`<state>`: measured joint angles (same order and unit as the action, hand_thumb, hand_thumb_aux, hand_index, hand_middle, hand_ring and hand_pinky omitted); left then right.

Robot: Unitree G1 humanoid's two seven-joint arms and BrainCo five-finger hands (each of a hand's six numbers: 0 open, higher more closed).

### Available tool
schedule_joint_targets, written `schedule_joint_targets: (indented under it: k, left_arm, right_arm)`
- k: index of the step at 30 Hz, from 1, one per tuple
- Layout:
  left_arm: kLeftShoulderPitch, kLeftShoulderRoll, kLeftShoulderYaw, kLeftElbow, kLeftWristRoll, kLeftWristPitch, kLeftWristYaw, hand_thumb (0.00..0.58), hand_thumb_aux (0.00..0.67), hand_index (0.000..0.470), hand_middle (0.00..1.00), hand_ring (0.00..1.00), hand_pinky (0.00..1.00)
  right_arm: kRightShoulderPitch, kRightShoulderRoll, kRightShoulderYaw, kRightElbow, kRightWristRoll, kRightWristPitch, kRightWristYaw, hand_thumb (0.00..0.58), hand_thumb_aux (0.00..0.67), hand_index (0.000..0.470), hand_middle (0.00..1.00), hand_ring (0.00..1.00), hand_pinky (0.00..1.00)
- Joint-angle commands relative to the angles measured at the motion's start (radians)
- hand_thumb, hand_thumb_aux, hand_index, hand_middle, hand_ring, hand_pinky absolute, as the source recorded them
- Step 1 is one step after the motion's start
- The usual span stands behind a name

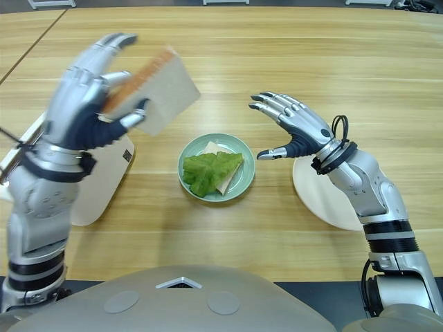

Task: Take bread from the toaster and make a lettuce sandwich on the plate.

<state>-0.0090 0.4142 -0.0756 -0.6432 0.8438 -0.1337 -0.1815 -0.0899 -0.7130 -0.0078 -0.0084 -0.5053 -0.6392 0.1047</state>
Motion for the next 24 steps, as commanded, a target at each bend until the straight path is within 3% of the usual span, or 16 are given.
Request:
schedule_joint_targets:
  k: [1, 7, 16, 17, 18, 19, 20, 21, 24]
  left_arm:
    - [-0.042, -0.021, -0.168, 0.175, 0.221, -0.028, 0.053, 0.580, 0.670, 0.470, 0.00, 0.00, 0.00]
    - [-0.111, -0.042, -0.341, 0.422, 0.454, -0.023, 0.193, 0.580, 0.670, 0.470, 0.00, 0.00, 0.00]
    - [-0.066, -0.052, -0.490, 0.537, 0.577, 0.033, 0.297, 0.580, 0.670, 0.470, 0.00, 0.00, 0.00]
    - [-0.053, -0.048, -0.496, 0.533, 0.575, 0.040, 0.295, 0.564, 0.557, 0.391, 0.00, 0.00, 0.00]
    - [-0.037, -0.042, -0.500, 0.521, 0.572, 0.046, 0.291, 0.441, 0.342, 0.240, 0.00, 0.00, 0.00]
    - [-0.019, -0.038, -0.502, 0.509, 0.568, 0.052, 0.287, 0.413, 0.310, 0.217, 0.00, 0.00, 0.00]
    - [-0.003, -0.034, -0.504, 0.496, 0.566, 0.057, 0.284, 0.104, 0.063, 0.044, 0.00, 0.00, 0.00]
    - [0.013, -0.029, -0.505, 0.482, 0.565, 0.061, 0.282, 0.000, 0.000, 0.000, 0.00, 0.00, 0.00]
    - [0.044, -0.009, -0.485, 0.433, 0.558, 0.077, 0.270, 0.000, 0.000, 0.000, 0.00, 0.00, 0.00]
  right_arm:
    - [0.017, 0.016, -0.008, 0.020, 0.015, 0.007, -0.010, 0.000, 0.000, 0.000, 0.00, 0.00, 0.00]
    - [0.003, 0.033, 0.022, 0.043, -0.003, -0.007, -0.011, 0.000, 0.000, 0.000, 0.00, 0.00, 0.00]
    - [0.003, 0.030, 0.051, 0.052, -0.010, -0.030, -0.002, 0.000, 0.000, 0.000, 0.00, 0.00, 0.00]
    - [0.004, 0.030, 0.054, 0.052, -0.011, -0.032, -0.002, 0.000, 0.000, 0.000, 0.00, 0.00, 0.00]
    - [0.006, 0.029, 0.054, 0.051, -0.011, -0.034, 0.000, 0.000, 0.000, 0.000, 0.00, 0.00, 0.00]
    - [0.007, 0.028, 0.055, 0.050, -0.010, -0.036, 0.001, 0.000, 0.000, 0.000, 0.00, 0.00, 0.00]
    - [0.008, 0.027, 0.057, 0.049, -0.010, -0.037, 0.003, 0.000, 0.000, 0.000, 0.00, 0.00, 0.00]
    - [0.009, 0.027, 0.060, 0.049, -0.012, -0.039, 0.004, 0.000, 0.000, 0.000, 0.00, 0.00, 0.00]
    - [0.012, 0.025, 0.066, 0.049, -0.014, -0.044, 0.010, 0.000, 0.000, 0.000, 0.00, 0.00, 0.00]
